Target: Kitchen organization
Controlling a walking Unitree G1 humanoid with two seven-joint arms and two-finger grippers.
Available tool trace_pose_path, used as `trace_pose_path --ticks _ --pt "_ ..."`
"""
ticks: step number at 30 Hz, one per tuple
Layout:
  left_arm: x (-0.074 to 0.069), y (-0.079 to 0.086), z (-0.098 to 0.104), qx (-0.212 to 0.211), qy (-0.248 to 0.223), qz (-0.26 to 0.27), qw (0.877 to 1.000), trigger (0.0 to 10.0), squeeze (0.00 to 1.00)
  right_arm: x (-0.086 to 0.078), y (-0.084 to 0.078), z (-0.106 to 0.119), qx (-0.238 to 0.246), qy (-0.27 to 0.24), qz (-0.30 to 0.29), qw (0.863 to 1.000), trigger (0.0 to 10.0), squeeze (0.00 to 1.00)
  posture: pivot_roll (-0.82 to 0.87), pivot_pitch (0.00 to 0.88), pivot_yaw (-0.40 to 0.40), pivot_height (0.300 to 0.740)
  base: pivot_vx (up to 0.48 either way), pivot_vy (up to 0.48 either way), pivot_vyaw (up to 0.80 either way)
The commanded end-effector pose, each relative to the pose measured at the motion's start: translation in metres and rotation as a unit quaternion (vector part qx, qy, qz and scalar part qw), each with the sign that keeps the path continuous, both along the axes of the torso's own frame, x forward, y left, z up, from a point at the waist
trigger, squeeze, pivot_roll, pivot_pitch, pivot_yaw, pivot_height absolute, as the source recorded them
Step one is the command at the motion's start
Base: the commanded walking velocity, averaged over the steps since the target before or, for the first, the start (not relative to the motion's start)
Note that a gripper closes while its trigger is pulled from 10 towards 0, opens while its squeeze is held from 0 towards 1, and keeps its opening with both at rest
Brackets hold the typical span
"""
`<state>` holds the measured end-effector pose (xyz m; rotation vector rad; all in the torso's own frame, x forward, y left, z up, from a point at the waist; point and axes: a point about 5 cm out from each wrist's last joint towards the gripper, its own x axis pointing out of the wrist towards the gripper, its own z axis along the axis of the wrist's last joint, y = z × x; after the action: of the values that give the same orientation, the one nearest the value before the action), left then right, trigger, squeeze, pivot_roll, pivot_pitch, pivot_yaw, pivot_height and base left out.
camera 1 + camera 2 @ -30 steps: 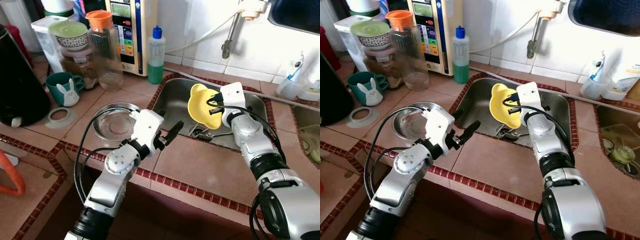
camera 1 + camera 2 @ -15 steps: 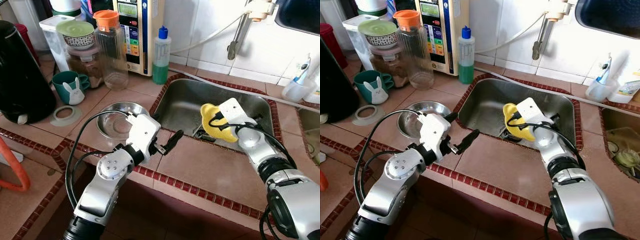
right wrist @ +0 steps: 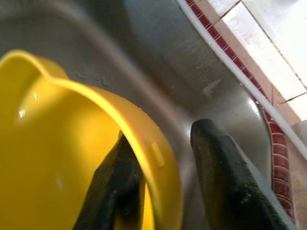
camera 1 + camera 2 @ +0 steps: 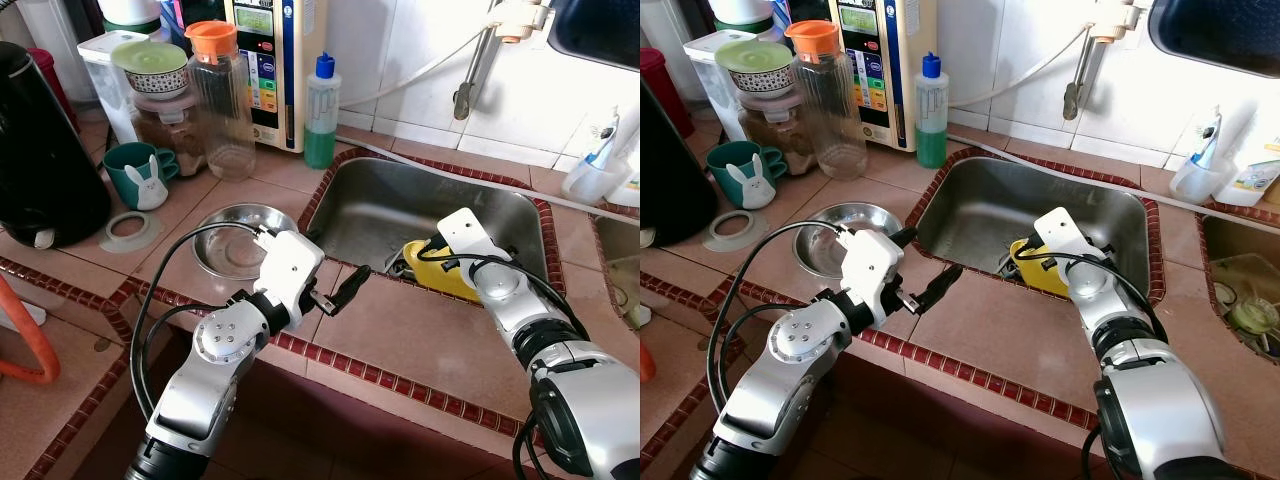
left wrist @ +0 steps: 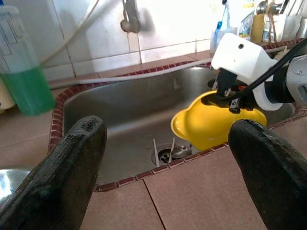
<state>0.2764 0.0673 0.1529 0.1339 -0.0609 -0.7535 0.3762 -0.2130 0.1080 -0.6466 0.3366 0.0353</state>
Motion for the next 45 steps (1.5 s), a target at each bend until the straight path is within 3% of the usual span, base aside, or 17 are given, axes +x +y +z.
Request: trace_pose_path --ticks 1,6,8,20,21,22,23,29,37,45 --pt "-0.002 -0.006 0.005 0.002 -0.008 -0.01 1.0 10.0 1.0 -0.001 -0.004 -0.001 0.008 0.009 -0.007 1.0 10.0 1.0 0.32 0.0 -0.011 0.74 0.0 0.0 0.0" --pt "-0.005 -0.008 0.003 0.005 -0.006 -0.017 1.0 10.0 1.0 0.0 -0.003 0.0 0.025 0.011 -0.006 1.0 10.0 1.0 0.32 0.0 -0.01 0.74 0.0 0.0 0.0" --pt "-0.002 -0.01 0.003 0.011 -0.015 -0.011 1.0 10.0 1.0 0.001 0.001 0.001 0.055 0.009 0.001 0.998 10.0 1.0 0.32 0.0 -0.008 0.74 0.0 0.0 0.0" --pt "0.008 -0.013 -0.001 0.029 -0.019 0.001 0.999 10.0 1.0 0.002 -0.003 0.007 0.079 0.005 0.013 0.997 10.0 1.0 0.28 0.0 -0.012 0.74 0.0 0.0 0.0" --pt "0.009 -0.013 -0.002 0.032 -0.024 0.009 0.999 10.0 0.94 0.002 -0.003 0.008 0.085 0.001 0.014 0.996 10.0 1.0 0.28 0.0 -0.011 0.74 0.0 0.0 0.0" --pt "0.01 -0.013 -0.002 0.034 -0.026 0.014 0.999 10.0 0.94 0.003 -0.003 0.009 0.089 -0.001 0.014 0.996 10.0 1.0 0.27 0.0 -0.012 0.74 0.0 0.0 0.0" --pt "0.012 -0.012 -0.002 0.034 -0.029 0.021 0.999 10.0 0.0 0.003 -0.003 0.01 0.092 -0.008 0.014 0.996 10.0 1.0 0.26 0.0 -0.012 0.74 0.0 0.0 0.0" --pt "0.025 -0.015 0.005 0.011 -0.037 0.046 0.998 10.0 0.0 0.004 -0.001 0.013 0.119 -0.019 0.02 0.993 10.0 1.0 0.23 0.0 -0.011 0.74 0.0 0.0 0.0" --pt "0.027 -0.021 0.005 0.004 -0.043 0.046 0.998 10.0 0.0 0.004 0.001 0.013 0.149 -0.012 0.028 0.988 10.0 1.0 0.2 0.0 -0.013 0.74 0.0 0.0 0.0" --pt "0.027 -0.024 0.003 0.0 -0.045 0.046 0.998 10.0 0.0 0.012 0.002 0.037 0.181 -0.089 0.04 0.979 10.0 1.0 0.2 0.0 -0.016 0.74 0.0 0.0 0.0"
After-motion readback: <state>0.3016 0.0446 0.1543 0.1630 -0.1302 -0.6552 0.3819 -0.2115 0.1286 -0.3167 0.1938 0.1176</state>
